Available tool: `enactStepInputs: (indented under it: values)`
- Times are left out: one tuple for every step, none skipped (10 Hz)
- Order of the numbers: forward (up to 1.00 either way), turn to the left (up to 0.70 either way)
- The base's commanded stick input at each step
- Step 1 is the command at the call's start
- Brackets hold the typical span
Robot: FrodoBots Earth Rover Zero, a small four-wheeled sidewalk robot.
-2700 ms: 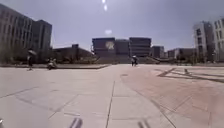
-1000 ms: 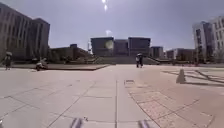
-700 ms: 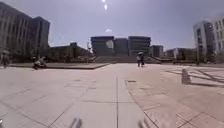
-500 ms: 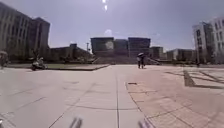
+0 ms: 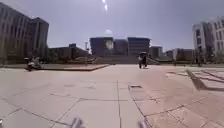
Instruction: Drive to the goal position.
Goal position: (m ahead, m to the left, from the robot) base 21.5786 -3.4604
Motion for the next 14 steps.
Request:
enactStepInputs:
  values:
    - [1.00, 0.00]
    - [1.00, 0.21]
    - [1.00, 0.40]
    - [1.00, 0.40]
    - [1.00, 0.40]
    - [1.00, 0.00]
    - [1.00, 0.00]
    - [0.82, 0.00]
    - [0.10, 0.00]
    - [0.01, 0.00]
    - [0.00, 0.00]
    - [0.00, 0.00]
    - [0.14, 0.00]
    - [0.66, 0.00]
